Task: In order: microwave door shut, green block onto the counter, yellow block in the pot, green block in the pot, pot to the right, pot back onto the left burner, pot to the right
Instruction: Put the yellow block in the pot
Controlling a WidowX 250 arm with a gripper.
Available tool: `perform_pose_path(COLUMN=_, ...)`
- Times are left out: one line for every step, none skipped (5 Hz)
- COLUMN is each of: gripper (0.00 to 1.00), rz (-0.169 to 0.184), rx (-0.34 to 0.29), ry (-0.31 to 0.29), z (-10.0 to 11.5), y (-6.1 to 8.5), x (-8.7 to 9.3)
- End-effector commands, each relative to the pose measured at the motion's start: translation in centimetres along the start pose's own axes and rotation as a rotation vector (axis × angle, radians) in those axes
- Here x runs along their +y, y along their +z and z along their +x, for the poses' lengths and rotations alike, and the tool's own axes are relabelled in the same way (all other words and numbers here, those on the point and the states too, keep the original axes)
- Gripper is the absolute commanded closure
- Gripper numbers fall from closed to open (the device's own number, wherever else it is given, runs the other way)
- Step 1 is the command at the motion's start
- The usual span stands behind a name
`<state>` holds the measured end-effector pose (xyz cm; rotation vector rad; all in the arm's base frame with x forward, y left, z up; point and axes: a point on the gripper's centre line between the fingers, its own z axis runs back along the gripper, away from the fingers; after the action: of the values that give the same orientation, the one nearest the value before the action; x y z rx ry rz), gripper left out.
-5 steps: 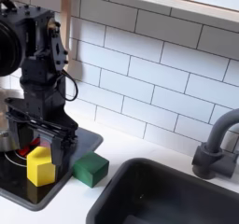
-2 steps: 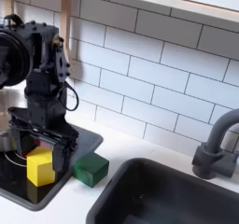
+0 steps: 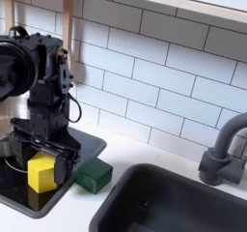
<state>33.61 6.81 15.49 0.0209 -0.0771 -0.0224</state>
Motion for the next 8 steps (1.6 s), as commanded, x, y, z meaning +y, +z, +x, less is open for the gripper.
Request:
perform_pose_path(gripper=0.0, rz=-0.001, rx=0.019, ry=-0.006, z=-0.1, y=-1.0, x=0.0)
perform_pose_path(gripper=1.0, rz=-0.002, rx=0.018, ry=0.005, z=-0.1, y=-1.2, x=0.0)
perform_pose_path(gripper=1.0, rz=0.006, rx=0.007, ry=0.006, z=-0.3, y=-0.8, x=0.2)
perform_pose_path(gripper=1.0, rz=0.005, rx=-0.01, ry=0.003, z=-0.4, y=-0.2, x=0.1)
perform_pose_path(gripper=1.0, rz=-0.003, rx=-0.014, ry=-0.006, z=-0.6, y=0.3, x=0.0)
perform_pose_path(gripper=1.0, rz=0.003, rx=-0.037, ry=-0.013, z=-0.8, y=2.3, x=0.0)
perform_pose_path(gripper=1.0, rz=-0.007, rx=-0.042, ry=-0.01, z=-0.9, y=3.3, x=-0.2)
perform_pose_path(gripper=1.0, rz=0.0, rx=-0.084, ry=0.006, z=-0.2, y=5.0, x=0.4)
